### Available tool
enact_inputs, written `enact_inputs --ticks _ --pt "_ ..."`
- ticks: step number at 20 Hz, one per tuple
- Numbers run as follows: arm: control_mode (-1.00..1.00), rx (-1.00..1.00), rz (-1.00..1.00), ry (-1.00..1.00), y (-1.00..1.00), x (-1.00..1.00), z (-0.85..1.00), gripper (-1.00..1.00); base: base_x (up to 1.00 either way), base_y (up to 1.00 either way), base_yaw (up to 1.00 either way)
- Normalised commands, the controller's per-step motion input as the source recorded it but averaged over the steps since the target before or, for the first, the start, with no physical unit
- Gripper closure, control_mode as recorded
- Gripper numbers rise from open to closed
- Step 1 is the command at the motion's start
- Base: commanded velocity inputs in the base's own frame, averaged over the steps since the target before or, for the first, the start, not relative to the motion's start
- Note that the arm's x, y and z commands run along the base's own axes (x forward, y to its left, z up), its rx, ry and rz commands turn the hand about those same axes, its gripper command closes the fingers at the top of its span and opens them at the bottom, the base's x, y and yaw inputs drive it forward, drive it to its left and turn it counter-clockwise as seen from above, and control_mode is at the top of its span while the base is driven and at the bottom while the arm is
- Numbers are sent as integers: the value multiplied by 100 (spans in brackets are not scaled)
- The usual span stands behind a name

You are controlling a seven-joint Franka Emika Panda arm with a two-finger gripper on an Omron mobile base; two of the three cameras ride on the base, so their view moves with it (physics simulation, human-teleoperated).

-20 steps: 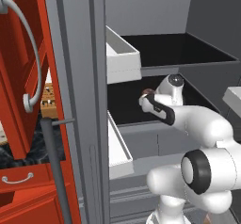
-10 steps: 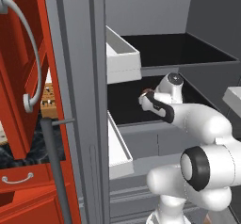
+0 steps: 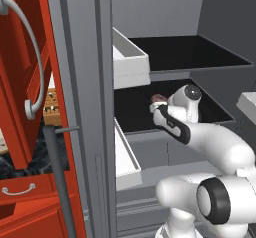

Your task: Pick the egg and butter from the fridge and place them by the bowl for mixing.

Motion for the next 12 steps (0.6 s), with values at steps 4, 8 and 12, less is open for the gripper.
enact_inputs --ticks 4,8,12 --pt "-100 0 0 -5 0 -60 17 100 0 0 0" --pt "-100 0 0 1 0 -75 40 100 0 0 0" --pt "-100 0 0 0 0 -85 40 100 0 0 0"
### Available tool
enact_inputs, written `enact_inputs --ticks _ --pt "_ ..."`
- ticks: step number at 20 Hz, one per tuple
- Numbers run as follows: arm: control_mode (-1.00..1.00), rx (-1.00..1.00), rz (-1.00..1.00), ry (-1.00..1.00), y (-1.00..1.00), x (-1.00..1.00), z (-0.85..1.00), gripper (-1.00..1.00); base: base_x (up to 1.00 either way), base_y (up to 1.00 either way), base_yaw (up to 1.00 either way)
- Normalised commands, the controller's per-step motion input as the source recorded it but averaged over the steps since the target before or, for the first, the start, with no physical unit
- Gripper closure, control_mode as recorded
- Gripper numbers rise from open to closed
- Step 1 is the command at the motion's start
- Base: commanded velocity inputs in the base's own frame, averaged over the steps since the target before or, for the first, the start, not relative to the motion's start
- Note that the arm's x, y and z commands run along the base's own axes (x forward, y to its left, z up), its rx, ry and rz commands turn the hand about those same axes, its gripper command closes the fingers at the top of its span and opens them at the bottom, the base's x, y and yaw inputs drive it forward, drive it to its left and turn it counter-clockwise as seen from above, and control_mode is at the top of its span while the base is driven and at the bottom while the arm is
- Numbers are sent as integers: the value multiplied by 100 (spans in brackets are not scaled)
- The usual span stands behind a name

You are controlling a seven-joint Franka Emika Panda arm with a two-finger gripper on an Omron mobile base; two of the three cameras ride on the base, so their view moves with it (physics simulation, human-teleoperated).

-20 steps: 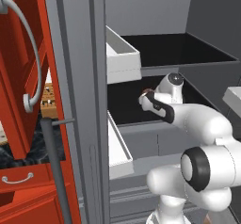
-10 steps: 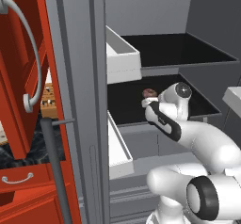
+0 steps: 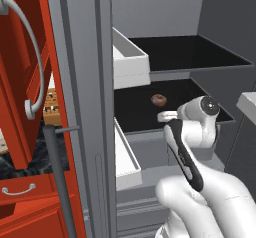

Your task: Pick the egg and butter from the fridge and place them by the bowl for mixing.

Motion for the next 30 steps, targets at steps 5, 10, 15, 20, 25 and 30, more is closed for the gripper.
enact_inputs --ticks 5,10,15,20,25,30 --pt "-100 0 0 0 0 -71 54 100 0 0 0" --pt "-100 0 0 1 0 -75 60 100 0 0 0" --pt "-100 0 0 10 0 -87 63 100 0 0 0" --pt "-100 0 0 8 37 -71 9 100 0 0 0" --pt "-100 0 0 5 27 -68 18 100 0 0 0" --pt "-100 0 0 6 0 -59 51 100 0 0 0"
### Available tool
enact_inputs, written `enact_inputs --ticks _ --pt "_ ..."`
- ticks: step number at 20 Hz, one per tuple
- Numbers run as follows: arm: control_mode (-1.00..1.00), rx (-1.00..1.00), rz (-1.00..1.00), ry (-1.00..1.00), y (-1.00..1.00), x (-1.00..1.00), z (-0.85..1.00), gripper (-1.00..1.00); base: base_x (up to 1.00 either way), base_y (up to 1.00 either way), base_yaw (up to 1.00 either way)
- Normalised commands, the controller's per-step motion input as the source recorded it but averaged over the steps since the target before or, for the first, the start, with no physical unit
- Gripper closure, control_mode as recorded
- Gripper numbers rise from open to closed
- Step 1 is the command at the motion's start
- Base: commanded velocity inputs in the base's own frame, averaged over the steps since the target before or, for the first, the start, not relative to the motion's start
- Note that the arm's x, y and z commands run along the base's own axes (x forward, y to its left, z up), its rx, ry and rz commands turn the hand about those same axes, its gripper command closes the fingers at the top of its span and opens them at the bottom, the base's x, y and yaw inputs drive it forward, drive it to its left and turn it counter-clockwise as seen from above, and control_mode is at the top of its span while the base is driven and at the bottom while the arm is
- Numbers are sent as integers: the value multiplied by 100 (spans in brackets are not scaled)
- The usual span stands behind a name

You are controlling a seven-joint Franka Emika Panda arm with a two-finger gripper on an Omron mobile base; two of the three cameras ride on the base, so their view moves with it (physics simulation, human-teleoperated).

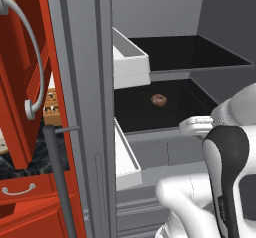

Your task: Pick the egg and butter from the fridge and place them by the bowl for mixing.

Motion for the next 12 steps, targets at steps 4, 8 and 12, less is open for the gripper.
enact_inputs --ticks 4,8,12 --pt "-100 0 0 10 -4 -45 57 100 0 0 0" --pt "-100 0 0 13 -30 -49 35 100 0 0 0" --pt "-100 0 0 13 -23 -54 11 100 0 0 0"
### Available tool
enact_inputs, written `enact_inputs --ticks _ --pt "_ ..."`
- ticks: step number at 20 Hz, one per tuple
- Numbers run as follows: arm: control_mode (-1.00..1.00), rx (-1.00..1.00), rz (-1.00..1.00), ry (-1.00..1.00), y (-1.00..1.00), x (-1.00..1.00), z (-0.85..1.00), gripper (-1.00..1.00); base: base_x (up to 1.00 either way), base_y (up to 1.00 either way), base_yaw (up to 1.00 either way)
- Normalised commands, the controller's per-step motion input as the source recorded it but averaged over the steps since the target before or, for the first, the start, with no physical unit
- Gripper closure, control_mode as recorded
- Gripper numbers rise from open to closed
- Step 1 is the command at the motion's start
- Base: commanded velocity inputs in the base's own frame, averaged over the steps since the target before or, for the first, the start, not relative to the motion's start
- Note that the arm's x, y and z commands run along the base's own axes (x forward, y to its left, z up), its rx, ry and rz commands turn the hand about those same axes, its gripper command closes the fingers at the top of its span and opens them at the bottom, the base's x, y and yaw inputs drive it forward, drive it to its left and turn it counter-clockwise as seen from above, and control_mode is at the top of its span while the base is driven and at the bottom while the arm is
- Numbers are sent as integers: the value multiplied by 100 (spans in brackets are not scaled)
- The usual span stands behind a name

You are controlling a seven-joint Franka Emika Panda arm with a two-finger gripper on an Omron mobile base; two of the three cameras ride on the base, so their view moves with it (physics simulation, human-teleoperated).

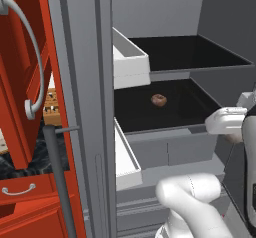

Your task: Pick the egg and butter from the fridge and place them by the bowl for mixing.

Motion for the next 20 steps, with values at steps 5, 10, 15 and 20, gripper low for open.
enact_inputs --ticks 5,10,15,20 --pt "-100 -5 0 8 3 -27 1 100 0 0 0" --pt "-100 -5 1 0 14 -4 0 100 0 0 0" --pt "-100 0 3 0 4 0 0 100 0 0 0" --pt "100 0 1 0 0 0 0 100 -37 -4 1"
